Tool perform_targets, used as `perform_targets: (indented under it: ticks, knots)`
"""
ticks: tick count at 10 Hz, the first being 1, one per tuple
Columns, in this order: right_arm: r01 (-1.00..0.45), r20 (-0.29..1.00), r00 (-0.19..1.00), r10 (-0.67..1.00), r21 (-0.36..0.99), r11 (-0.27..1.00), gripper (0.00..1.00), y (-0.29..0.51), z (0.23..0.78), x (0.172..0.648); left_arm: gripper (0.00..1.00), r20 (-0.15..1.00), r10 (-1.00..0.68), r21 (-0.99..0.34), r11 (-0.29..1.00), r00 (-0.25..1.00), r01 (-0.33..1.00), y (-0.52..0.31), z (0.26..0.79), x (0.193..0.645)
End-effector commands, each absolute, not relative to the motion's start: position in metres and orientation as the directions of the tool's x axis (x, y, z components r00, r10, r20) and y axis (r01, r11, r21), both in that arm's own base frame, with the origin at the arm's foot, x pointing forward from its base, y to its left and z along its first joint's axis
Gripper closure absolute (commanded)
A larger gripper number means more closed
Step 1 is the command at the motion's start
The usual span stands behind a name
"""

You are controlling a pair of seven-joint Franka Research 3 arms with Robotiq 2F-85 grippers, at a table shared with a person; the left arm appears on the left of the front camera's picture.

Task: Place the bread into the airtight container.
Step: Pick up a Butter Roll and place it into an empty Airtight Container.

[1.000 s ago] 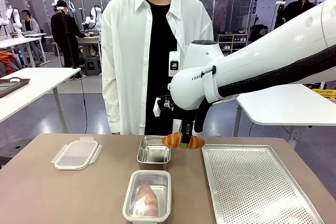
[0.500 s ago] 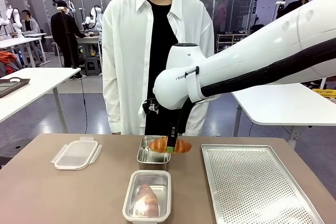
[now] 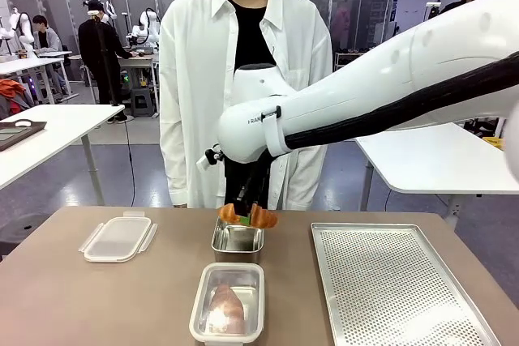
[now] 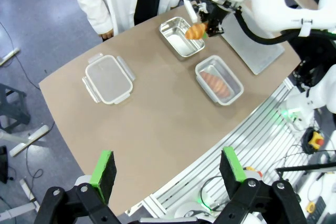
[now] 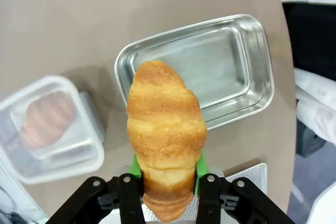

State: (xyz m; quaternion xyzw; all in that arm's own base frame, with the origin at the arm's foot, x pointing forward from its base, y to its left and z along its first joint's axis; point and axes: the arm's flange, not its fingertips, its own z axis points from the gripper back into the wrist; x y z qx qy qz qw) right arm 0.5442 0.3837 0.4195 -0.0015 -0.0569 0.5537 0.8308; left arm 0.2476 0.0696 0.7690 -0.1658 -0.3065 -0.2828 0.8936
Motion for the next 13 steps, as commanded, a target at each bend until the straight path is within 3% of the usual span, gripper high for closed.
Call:
perform_targets:
  ticks: [1,4,7,10,13]
  knots:
    - [-0.842,0.089,0.531,0.843,-0.058,0.537,0.59,0.404,0.420,0.560,0.00,0.642,-0.418,-0.113,0.777,0.643,0.619,0.070,0.771,0.247]
    - [-0.575,0.151,0.806,0.572,-0.027,0.817,0.59,0.410,0.426,0.565,0.00,0.642,-0.418,-0.113,0.777,0.643,0.619,0.070,0.771,0.247]
    - [-0.251,0.164,0.954,0.251,-0.020,0.968,0.59,0.409,0.419,0.564,0.00,0.642,-0.418,-0.113,0.777,0.643,0.619,0.070,0.771,0.247]
    - [-0.016,0.082,0.996,0.017,-0.017,1.000,0.59,0.401,0.412,0.574,0.00,0.642,-0.418,-0.113,0.777,0.643,0.619,0.070,0.771,0.247]
    - [0.037,0.086,0.996,-0.034,-0.031,0.999,0.59,0.404,0.387,0.587,0.00,0.642,-0.418,-0.113,0.777,0.643,0.619,0.070,0.771,0.247]
